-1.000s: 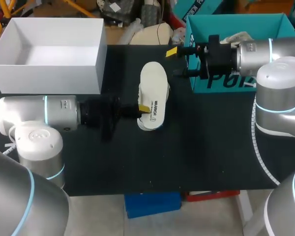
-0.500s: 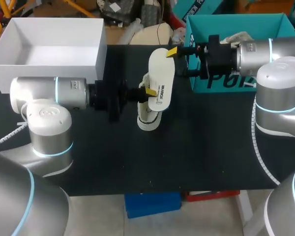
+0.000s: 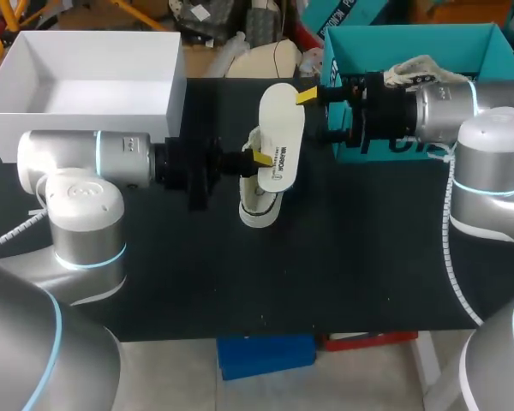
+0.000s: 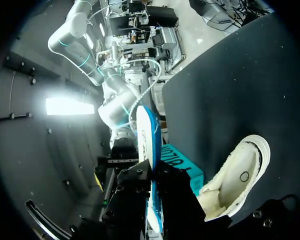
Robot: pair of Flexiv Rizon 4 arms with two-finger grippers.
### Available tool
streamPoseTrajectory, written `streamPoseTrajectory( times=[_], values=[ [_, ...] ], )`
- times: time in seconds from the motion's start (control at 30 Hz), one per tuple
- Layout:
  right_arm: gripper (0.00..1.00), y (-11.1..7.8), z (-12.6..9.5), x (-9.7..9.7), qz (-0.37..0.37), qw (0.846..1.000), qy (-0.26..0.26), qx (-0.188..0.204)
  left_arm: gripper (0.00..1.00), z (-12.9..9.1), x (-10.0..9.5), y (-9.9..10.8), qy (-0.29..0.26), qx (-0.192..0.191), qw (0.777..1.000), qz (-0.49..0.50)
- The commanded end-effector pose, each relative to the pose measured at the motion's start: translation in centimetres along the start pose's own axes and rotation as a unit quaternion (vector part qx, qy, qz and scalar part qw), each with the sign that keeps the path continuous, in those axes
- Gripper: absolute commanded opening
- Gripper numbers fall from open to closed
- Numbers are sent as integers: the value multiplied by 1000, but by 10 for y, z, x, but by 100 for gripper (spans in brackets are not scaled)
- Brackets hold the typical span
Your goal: Take the shoe out of the shoebox, open the shoe tongue, remove and reinsert the insole, then place the shoe into the shoebox
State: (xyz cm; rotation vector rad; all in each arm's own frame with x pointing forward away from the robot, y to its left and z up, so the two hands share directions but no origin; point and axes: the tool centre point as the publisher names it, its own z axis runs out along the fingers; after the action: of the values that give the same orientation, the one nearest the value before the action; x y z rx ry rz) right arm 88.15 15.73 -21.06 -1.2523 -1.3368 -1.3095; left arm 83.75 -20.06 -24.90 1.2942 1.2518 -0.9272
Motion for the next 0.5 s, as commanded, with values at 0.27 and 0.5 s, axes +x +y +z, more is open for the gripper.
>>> streamPoseTrajectory(
  times=[0.27,0.5],
  values=[
    [100,-1,8,-15,47,999,-21,15,0,1,0,-1,1,-1,1000,1],
    [93,-9,11,-22,56,998,-36,-16,0,1,0,-1,1,-1,1000,1]
  ],
)
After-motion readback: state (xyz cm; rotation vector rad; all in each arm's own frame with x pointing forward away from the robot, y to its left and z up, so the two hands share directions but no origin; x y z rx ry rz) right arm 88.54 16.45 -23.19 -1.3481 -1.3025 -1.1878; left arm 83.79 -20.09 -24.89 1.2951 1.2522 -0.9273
